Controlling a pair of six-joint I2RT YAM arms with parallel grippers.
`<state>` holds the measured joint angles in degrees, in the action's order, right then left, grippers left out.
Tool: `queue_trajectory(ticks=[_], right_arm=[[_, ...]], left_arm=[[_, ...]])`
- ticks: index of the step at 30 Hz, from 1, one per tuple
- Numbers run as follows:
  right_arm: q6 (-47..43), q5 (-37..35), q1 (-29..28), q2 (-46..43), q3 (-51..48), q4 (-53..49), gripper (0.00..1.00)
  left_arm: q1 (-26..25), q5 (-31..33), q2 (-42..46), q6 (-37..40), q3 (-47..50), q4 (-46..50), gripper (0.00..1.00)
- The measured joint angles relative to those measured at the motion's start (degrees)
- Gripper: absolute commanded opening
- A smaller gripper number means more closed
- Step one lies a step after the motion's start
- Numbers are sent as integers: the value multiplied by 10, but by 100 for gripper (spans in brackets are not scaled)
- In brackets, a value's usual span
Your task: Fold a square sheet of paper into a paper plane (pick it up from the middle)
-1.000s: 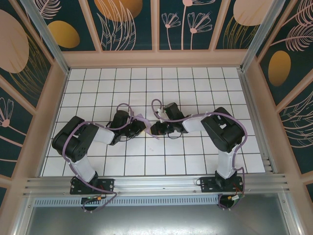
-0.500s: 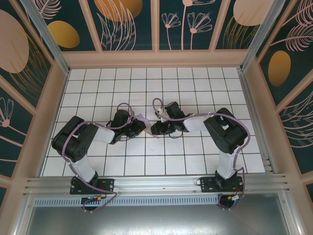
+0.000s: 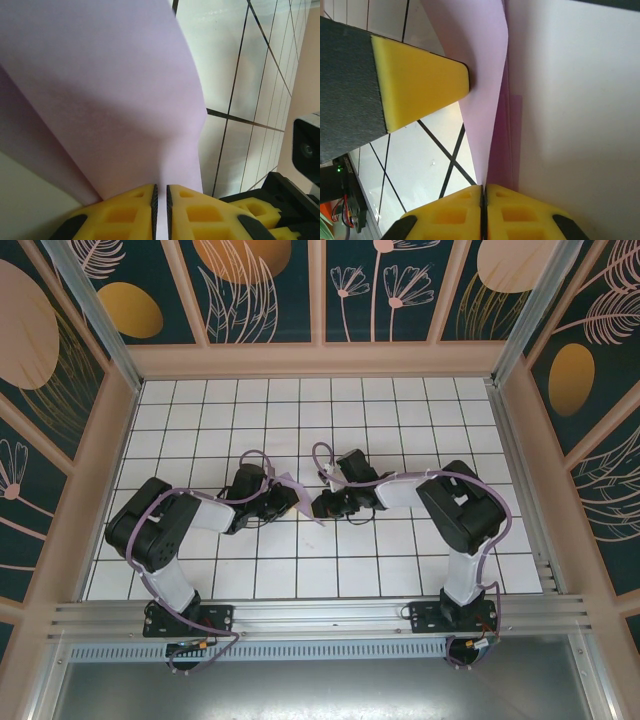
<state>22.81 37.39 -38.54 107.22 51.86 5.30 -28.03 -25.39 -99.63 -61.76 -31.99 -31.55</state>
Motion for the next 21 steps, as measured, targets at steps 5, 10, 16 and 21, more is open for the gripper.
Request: queue_trajectory(ticks=[5, 10, 16, 21], right_arm=[[0, 2, 0, 9, -2, 4, 6], [0, 9, 2, 10, -5, 11, 1], [10, 36, 10, 10, -10, 24, 0], [20, 55, 14, 10, -10, 34, 0]], left_arm=[[-1, 3, 3, 4, -6, 14, 20], [-1, 5, 29, 8, -6, 19, 31], [-1, 3, 83, 6, 16, -11, 32], [-6, 3, 97, 6, 41, -25, 30]])
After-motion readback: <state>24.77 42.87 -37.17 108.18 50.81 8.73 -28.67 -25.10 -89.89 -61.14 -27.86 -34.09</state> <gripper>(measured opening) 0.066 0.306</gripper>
